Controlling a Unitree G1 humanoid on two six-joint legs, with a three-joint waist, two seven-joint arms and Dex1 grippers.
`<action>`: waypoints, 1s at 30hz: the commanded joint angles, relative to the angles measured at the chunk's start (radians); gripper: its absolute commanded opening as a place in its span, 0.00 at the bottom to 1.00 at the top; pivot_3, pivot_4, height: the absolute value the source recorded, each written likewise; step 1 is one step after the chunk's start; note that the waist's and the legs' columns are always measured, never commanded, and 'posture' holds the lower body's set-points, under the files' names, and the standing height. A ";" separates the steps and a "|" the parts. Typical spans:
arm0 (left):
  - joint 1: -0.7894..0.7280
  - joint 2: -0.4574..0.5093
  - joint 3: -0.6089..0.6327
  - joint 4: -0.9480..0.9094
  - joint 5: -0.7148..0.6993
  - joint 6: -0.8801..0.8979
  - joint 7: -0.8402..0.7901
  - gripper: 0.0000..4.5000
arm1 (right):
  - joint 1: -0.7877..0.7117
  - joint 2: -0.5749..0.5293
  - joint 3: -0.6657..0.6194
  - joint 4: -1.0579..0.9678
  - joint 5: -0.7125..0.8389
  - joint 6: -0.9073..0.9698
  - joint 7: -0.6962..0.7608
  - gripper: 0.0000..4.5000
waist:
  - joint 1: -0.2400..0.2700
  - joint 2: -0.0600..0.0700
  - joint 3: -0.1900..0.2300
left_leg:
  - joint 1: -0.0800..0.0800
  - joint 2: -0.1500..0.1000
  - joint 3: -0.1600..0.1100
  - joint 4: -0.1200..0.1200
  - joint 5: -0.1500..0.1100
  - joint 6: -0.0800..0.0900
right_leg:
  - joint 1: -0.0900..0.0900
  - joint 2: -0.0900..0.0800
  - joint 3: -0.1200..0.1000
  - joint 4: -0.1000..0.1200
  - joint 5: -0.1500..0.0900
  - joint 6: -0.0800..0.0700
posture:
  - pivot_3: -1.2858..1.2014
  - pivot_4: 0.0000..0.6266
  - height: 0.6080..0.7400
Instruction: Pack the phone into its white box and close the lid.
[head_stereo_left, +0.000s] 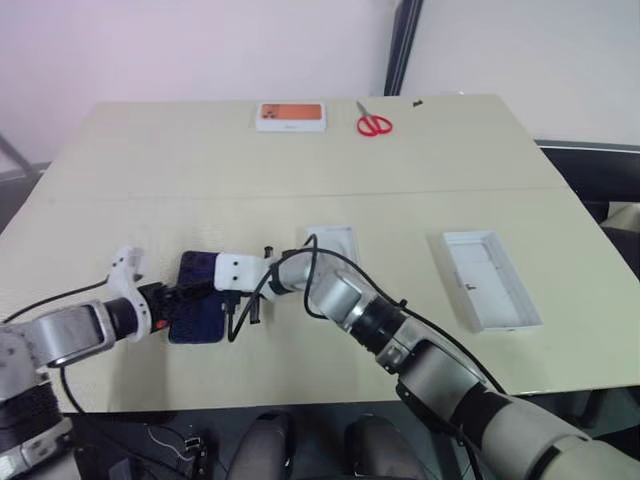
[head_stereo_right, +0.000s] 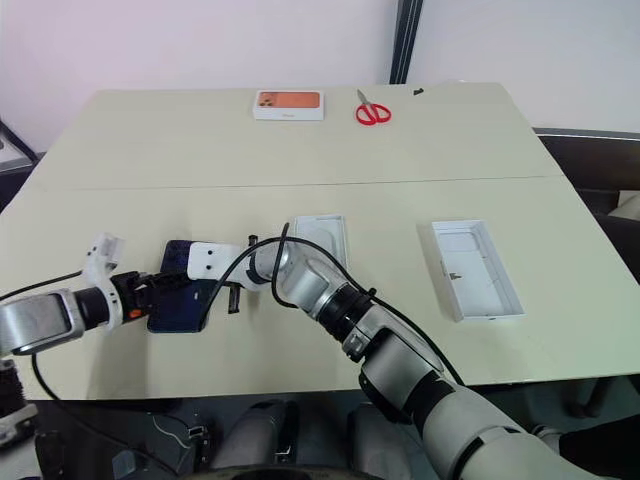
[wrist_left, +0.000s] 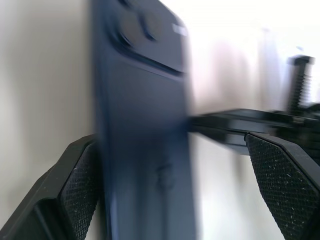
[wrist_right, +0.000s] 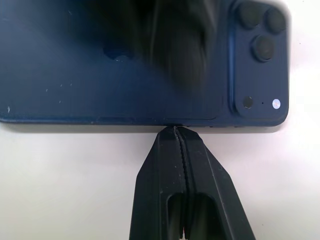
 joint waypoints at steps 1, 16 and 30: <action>0.004 0.026 -0.024 0.022 -0.109 -0.043 0.030 1.00 | -0.011 0.015 -0.021 -0.017 0.002 -0.016 -0.007 0.01 | -0.001 0.000 0.000 | 0.000 0.000 0.000 0.000 0.000 0.000 | 0.000 0.000 0.000 0.000 0.000 0.000 | 0.52 0.24 1.00; 0.082 0.146 -0.088 0.056 -0.203 -0.222 0.124 0.46 | 0.005 -0.022 -0.030 -0.076 -0.003 0.001 -0.008 0.00 | -0.022 0.000 0.000 | -0.001 0.000 0.000 -0.002 0.000 0.000 | -0.001 0.000 0.000 -0.001 0.000 0.000 | 0.52 0.24 1.00; 0.123 0.155 -0.157 0.029 -0.422 -0.409 0.204 0.01 | 0.035 -0.167 -0.106 -0.363 0.020 0.107 0.037 0.00 | -0.019 0.000 0.000 | -0.002 0.000 0.000 -0.002 0.000 0.000 | -0.002 0.000 0.000 -0.001 0.000 0.000 | 0.52 0.24 1.00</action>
